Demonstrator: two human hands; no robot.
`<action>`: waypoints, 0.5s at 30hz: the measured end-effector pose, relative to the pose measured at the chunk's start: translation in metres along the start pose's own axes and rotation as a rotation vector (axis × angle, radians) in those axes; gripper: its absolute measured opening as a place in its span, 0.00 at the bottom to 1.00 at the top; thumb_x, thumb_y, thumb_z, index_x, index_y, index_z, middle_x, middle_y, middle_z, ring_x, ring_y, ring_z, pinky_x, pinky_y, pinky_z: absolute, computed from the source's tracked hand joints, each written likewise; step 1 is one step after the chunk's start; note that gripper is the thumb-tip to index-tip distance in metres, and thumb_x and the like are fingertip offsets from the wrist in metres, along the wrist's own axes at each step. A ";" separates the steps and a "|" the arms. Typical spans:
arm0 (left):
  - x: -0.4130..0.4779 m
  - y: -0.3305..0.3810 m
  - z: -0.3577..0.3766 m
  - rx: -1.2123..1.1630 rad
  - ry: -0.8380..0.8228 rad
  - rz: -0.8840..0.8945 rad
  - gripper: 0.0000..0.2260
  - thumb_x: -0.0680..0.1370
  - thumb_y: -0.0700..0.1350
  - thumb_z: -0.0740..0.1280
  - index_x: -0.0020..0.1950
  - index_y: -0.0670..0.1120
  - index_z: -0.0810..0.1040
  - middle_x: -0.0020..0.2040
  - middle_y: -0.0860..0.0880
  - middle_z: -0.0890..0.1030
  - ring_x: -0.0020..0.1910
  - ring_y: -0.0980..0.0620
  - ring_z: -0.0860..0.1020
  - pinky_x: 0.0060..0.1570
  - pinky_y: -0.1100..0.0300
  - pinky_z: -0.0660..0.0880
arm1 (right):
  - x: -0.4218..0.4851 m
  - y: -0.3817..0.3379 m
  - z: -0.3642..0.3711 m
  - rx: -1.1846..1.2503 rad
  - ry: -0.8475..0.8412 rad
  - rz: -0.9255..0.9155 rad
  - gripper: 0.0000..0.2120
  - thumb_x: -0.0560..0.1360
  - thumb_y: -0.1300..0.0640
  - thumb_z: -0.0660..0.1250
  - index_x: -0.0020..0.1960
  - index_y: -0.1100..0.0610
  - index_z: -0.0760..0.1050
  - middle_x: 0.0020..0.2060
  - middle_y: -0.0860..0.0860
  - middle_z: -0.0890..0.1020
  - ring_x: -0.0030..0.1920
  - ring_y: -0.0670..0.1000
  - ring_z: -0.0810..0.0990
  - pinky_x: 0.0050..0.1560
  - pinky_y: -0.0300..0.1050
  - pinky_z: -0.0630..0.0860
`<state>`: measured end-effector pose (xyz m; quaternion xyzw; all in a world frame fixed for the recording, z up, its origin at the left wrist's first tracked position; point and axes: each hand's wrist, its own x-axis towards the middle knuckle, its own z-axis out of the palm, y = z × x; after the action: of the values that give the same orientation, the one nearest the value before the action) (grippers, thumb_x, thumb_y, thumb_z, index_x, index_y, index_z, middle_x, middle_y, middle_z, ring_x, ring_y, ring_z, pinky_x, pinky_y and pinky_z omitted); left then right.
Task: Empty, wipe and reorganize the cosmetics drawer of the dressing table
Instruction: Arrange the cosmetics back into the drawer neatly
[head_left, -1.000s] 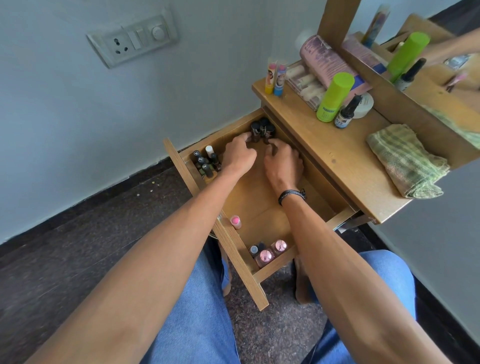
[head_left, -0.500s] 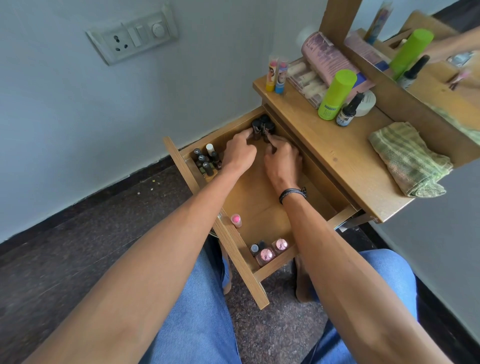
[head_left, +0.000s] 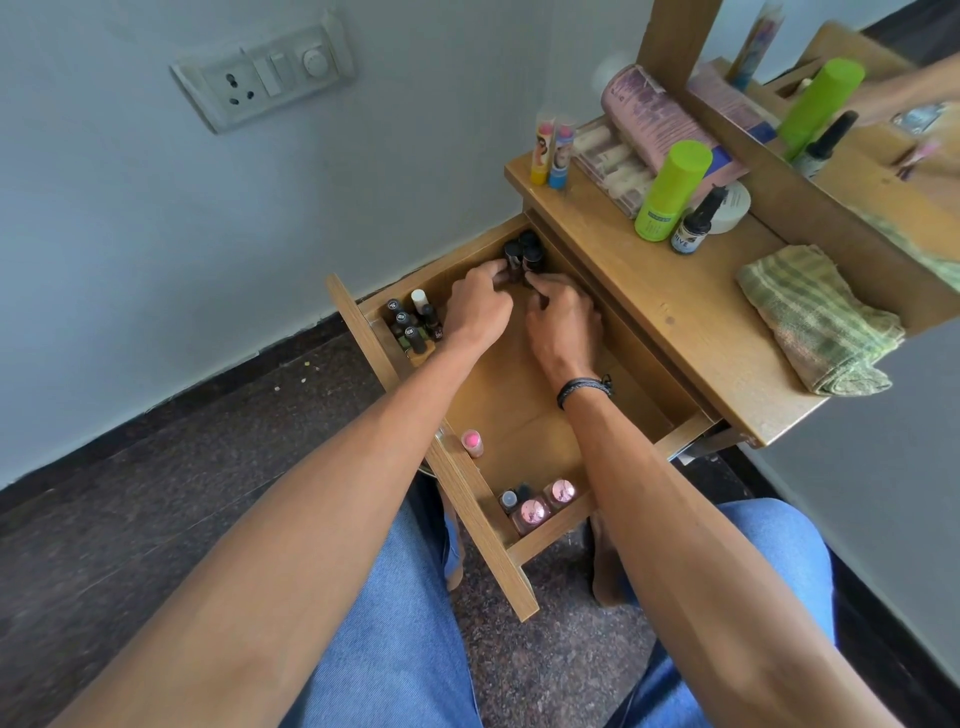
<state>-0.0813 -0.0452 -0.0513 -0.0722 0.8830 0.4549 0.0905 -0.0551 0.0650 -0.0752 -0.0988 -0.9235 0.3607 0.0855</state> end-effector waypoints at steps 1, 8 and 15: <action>0.000 0.000 0.000 0.004 0.002 -0.001 0.23 0.79 0.35 0.61 0.74 0.48 0.73 0.67 0.51 0.80 0.69 0.49 0.75 0.71 0.48 0.69 | 0.000 0.000 0.000 0.002 0.001 -0.001 0.18 0.81 0.59 0.62 0.69 0.50 0.79 0.67 0.46 0.80 0.64 0.52 0.79 0.60 0.45 0.75; -0.001 0.000 -0.001 0.023 0.033 -0.013 0.22 0.80 0.37 0.62 0.73 0.48 0.74 0.67 0.50 0.80 0.69 0.48 0.74 0.72 0.47 0.68 | 0.000 -0.001 0.000 0.006 0.014 0.041 0.16 0.80 0.58 0.61 0.63 0.51 0.83 0.65 0.47 0.82 0.62 0.53 0.80 0.59 0.44 0.74; -0.001 0.000 -0.001 0.022 0.018 0.008 0.21 0.79 0.36 0.62 0.71 0.48 0.76 0.64 0.50 0.81 0.67 0.49 0.76 0.70 0.49 0.70 | 0.000 0.000 0.002 0.002 0.009 0.050 0.16 0.80 0.57 0.60 0.62 0.52 0.83 0.63 0.50 0.82 0.59 0.56 0.81 0.55 0.45 0.74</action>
<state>-0.0801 -0.0460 -0.0503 -0.0719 0.8890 0.4449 0.0814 -0.0552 0.0638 -0.0765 -0.1233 -0.9201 0.3630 0.0806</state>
